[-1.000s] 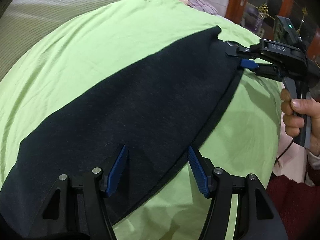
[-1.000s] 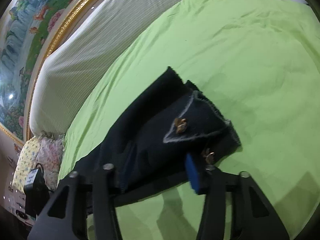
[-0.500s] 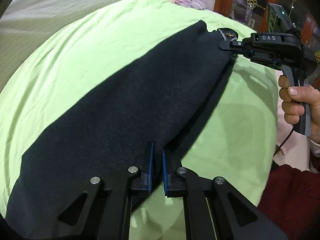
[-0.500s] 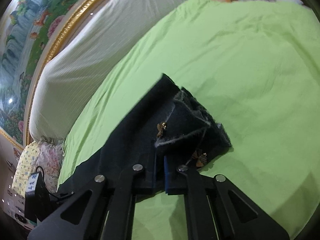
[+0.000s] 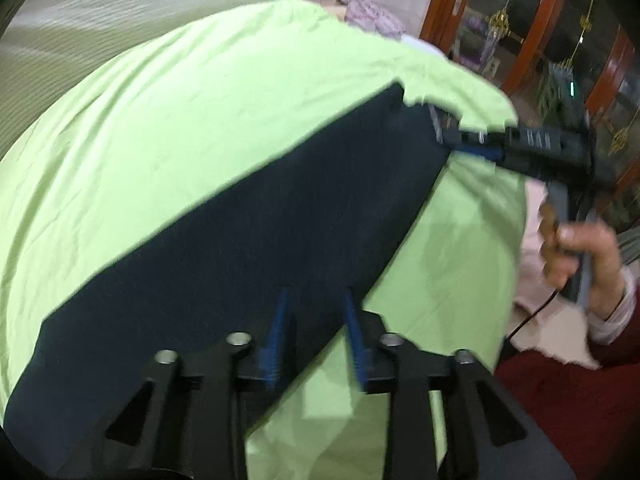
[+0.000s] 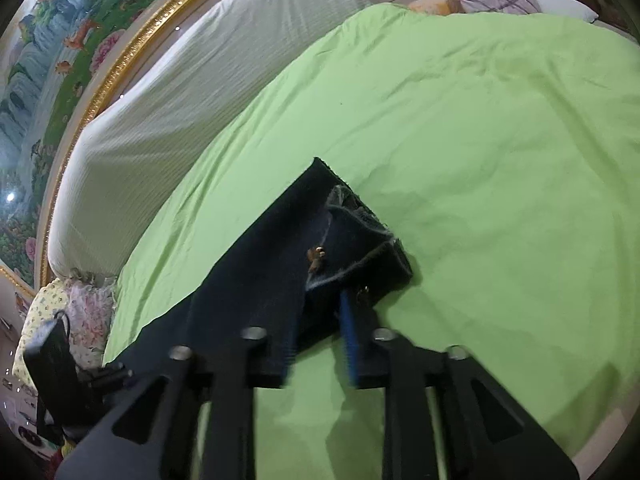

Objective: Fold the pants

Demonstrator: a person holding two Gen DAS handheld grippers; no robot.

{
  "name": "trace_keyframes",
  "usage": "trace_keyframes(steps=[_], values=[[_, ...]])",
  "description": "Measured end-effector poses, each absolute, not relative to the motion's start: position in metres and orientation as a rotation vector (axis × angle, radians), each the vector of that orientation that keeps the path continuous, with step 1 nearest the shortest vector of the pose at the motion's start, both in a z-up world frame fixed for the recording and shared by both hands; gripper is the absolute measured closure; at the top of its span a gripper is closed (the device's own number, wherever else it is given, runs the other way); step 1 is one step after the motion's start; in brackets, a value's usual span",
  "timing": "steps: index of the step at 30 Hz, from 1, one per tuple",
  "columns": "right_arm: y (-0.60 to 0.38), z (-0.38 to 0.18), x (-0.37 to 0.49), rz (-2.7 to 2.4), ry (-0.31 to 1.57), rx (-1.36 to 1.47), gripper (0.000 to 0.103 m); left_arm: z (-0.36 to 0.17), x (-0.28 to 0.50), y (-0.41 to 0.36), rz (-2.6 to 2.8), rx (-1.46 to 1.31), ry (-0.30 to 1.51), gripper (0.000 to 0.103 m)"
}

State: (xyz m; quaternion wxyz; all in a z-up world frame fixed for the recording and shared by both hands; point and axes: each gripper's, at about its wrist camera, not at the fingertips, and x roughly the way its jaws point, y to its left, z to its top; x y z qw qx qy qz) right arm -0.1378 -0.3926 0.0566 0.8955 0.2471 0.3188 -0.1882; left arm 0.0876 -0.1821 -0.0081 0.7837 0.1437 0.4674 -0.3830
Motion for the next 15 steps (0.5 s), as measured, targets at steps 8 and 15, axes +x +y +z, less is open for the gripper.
trace_keyframes(steps=[8, 15], values=[[-0.408, 0.045, -0.146, -0.376, 0.638, 0.64, 0.038, 0.016, 0.133, -0.213, -0.876, 0.234, 1.022, 0.054], [-0.419, 0.038, -0.134, -0.334, 0.613, 0.682, 0.057, -0.007, 0.175, -0.272, -0.93, 0.292, 1.117, 0.051]])
